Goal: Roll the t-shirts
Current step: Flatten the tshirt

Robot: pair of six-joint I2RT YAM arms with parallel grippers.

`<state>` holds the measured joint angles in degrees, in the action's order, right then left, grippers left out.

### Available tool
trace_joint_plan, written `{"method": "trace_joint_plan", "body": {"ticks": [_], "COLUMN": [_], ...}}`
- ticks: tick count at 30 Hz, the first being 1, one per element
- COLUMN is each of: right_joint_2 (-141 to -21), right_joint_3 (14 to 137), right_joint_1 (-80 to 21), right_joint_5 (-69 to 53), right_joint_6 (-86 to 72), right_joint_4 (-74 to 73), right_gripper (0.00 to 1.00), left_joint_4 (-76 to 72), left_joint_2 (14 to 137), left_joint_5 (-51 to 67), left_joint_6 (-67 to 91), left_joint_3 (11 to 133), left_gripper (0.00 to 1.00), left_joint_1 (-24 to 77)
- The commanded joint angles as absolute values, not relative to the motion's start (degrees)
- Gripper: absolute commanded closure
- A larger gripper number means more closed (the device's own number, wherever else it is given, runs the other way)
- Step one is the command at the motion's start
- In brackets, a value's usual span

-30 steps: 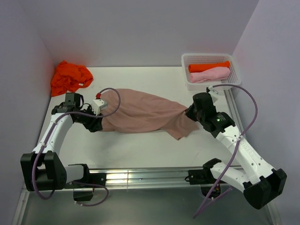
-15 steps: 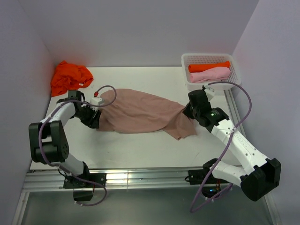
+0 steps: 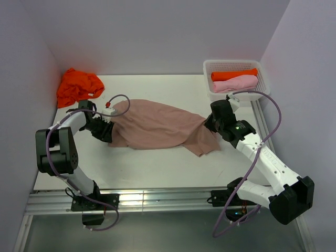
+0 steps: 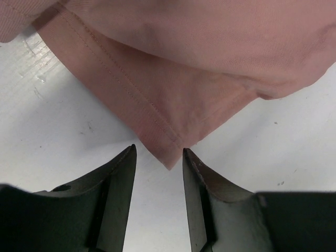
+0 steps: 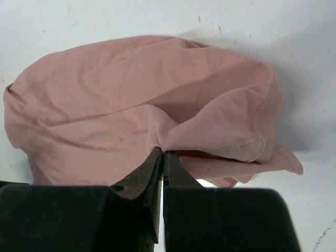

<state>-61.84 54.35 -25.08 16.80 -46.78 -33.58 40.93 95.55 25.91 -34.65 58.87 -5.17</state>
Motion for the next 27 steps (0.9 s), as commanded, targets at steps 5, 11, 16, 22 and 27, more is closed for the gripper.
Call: {"method": "trace_joint_plan", "body": {"ticks": [5, 11, 16, 22, 27], "right_joint_2": [-61.8, -61.7, -61.6, -61.8, -61.2], "right_joint_3": [56.5, 55.7, 55.4, 55.2, 55.4], "right_joint_1": [-24.7, -24.7, -24.7, -24.7, -24.7], "right_joint_5": [17.1, 16.9, 16.8, 16.6, 16.8], "right_joint_6": [-46.1, -46.0, -46.1, -46.1, -45.9], "right_joint_4": [-31.2, -30.6, -30.1, -30.1, -30.5], "right_gripper": [1.00, 1.00, 1.00, 1.00, 1.00], "left_joint_4": [40.3, 39.5, 39.2, 39.4, 41.1], "left_joint_2": [95.9, 95.8, 95.9, 96.5, 95.1], "left_joint_5": [27.4, 26.6, 27.2, 27.4, 27.7], "left_joint_6": [-33.8, -33.8, -33.7, -33.3, -33.1], "left_joint_3": [58.4, 57.0, 56.6, 57.7, 60.4], "left_gripper": [0.56, 0.57, 0.59, 0.76, 1.00], "left_joint_1": [-4.7, -4.7, -4.7, -4.5, -4.5]}}
